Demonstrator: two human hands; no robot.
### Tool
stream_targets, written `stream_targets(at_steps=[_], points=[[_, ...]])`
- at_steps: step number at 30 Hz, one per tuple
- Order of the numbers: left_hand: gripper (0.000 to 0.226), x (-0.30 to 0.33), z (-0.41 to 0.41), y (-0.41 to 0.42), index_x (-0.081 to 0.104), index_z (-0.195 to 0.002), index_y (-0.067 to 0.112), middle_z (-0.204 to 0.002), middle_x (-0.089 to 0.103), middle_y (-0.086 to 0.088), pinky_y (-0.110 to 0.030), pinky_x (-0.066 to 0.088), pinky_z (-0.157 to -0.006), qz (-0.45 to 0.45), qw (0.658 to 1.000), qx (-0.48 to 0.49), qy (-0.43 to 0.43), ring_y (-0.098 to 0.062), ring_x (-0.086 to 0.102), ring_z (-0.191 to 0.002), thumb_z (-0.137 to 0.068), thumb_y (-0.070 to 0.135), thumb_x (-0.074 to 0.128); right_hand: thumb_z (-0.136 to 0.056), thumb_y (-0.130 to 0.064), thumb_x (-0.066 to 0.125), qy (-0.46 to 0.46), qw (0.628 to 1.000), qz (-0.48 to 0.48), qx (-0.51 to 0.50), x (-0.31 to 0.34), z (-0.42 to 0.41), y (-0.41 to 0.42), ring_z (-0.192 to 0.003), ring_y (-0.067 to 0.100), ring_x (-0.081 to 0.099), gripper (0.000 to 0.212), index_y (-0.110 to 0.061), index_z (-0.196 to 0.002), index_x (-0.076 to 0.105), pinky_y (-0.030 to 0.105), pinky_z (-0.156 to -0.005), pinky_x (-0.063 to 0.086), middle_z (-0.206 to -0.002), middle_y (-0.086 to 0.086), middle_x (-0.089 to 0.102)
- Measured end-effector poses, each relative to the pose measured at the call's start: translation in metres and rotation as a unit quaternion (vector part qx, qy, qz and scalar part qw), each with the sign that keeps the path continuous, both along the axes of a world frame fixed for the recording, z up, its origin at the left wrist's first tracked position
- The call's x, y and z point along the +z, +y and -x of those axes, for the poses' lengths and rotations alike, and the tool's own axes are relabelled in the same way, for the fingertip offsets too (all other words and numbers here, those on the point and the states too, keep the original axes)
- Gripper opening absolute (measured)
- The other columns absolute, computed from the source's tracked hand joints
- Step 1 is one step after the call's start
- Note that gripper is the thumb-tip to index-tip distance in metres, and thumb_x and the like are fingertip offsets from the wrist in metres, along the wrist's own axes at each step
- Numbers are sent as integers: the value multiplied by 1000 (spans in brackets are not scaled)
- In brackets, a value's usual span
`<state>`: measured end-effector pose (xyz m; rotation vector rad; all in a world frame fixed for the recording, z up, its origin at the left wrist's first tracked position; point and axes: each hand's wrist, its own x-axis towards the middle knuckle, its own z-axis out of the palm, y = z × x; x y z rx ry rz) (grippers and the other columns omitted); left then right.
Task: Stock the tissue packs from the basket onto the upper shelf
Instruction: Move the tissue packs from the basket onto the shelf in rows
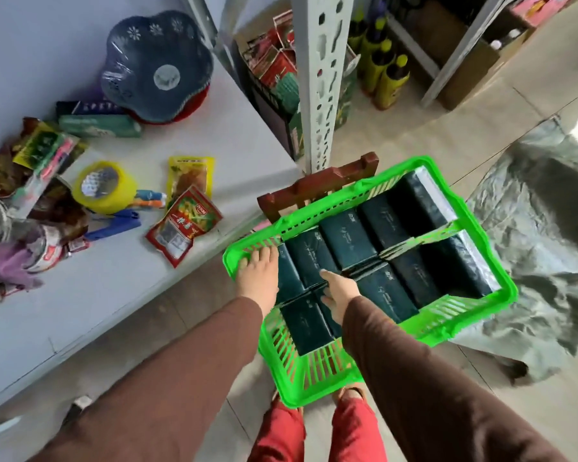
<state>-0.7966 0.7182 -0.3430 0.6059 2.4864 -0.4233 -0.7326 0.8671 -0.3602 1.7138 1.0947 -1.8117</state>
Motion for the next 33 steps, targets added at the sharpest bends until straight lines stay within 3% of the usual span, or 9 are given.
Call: stream_targets(at_steps=[4, 8, 14, 17, 20, 25, 28, 30, 33], points=[[115, -22, -3, 4, 8, -154, 9, -141, 46, -10, -39, 38, -94, 38, 999, -21, 16, -27, 50, -122, -73, 50, 78, -90, -24, 69, 3, 998, 36, -52, -19, 11, 7, -73, 15, 52, 38, -5, -120, 54, 27, -72, 49, -91, 8, 52], [124, -26, -4, 13, 8, -153, 13, -135, 57, -11, -41, 36, -99, 37, 998, 45, -36, -29, 42, -130, -65, 58, 82, -79, -47, 76, 10, 995, 62, -73, -28, 10, 4, -84, 17, 52, 63, -11, -124, 49, 31, -69, 44, -95, 6, 51], [70, -3, 6, 16, 52, -116, 13, -122, 60, -8, -37, 40, -93, -16, 982, 137, -130, -29, 50, -117, -66, 50, 84, -77, -51, 74, 31, 997, 66, -16, -11, 3, 15, -86, 15, 50, 55, -19, -117, 54, 30, -68, 42, -101, 4, 51], [58, 34, 0, 4, 51, -102, 12, -112, 59, -7, -35, 32, -91, -70, 973, 183, -124, -27, 52, -106, -67, 43, 85, -82, -37, 75, 71, 997, 13, 13, 25, -12, 25, -76, 13, 47, 28, -22, -90, 53, 29, -74, 43, -87, 0, 48], [52, 91, -12, -18, 44, -89, 15, -99, 51, -4, -31, 29, -72, -164, 939, 281, -110, -21, 43, -90, -67, 33, 88, -81, -32, 77, 145, 985, -41, 80, 86, -19, 38, -67, 13, 44, 30, -20, -80, 49, 29, -71, 44, -76, 0, 42], [48, 208, -29, -74, 49, -95, 17, -85, 54, 6, -29, 37, -67, -280, 870, 399, -70, -16, 51, -81, -71, 29, 88, -80, -25, 79, 305, 917, -92, 242, 220, 3, 35, -79, 13, 59, 40, 0, -103, 59, 27, -71, 51, -89, 8, 60], [48, 278, -43, -123, 50, -97, 15, -81, 55, 7, -21, 36, -60, -341, 840, 421, -30, -12, 51, -74, -71, 30, 87, -77, -25, 81, 390, 847, -102, 346, 308, 27, 7, -82, 14, 63, 40, -7, -106, 60, 30, -74, 52, -95, 13, 68], [54, 318, -56, -162, 53, -108, 19, -91, 60, 8, -19, 43, -69, -374, 818, 437, -1, -9, 56, -82, -70, 35, 88, -73, -30, 83, 441, 791, -113, 408, 362, 40, -21, -82, 16, 64, 43, -13, -105, 61, 35, -77, 52, -96, 15, 70], [81, 380, -81, -224, 46, -131, 41, -122, 61, 10, -41, 51, -95, -434, 780, 448, 42, -15, 60, -108, -63, 46, 89, -73, -25, 83, 516, 703, -125, 472, 441, 49, -77, -83, 14, 63, 39, -15, -104, 61, 29, -74, 52, -92, 2, 70]])
